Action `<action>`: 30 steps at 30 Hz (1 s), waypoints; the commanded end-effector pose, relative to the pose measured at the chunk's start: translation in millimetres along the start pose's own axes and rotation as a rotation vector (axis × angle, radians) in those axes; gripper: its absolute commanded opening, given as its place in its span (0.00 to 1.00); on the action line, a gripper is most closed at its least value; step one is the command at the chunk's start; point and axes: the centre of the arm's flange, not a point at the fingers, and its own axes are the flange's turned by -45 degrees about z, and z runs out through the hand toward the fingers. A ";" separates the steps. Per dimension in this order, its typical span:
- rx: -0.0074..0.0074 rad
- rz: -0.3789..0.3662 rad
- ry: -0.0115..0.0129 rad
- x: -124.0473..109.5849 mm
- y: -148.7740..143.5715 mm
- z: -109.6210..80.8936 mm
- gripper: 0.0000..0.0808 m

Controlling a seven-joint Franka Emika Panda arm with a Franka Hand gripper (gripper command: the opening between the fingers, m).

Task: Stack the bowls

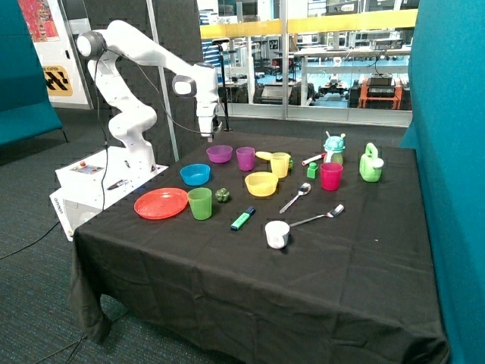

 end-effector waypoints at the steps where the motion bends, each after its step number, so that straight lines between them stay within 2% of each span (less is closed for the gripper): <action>1: 0.0029 -0.049 -0.0015 -0.3 -17.4 13.3 0.37; 3: 0.0029 -0.059 -0.0015 -2.5 -21.7 17.0 0.35; 8: 0.0029 -0.078 -0.0015 -6.6 -30.8 25.7 0.35; 9: 0.0029 -0.081 -0.0015 -7.0 -32.5 27.1 0.37; 14: 0.0029 -0.096 -0.0015 -8.3 -38.4 32.8 0.35; 18: 0.0029 -0.101 -0.0014 -7.5 -38.9 37.1 0.39; 20: 0.0029 -0.102 -0.0014 -6.6 -38.2 38.6 0.36; 23: 0.0029 -0.102 -0.0014 -4.1 -36.3 41.5 0.35; 25: 0.0029 -0.103 -0.0014 -2.9 -35.7 43.9 0.43; 30: 0.0029 -0.107 -0.0014 -2.5 -36.8 50.7 0.45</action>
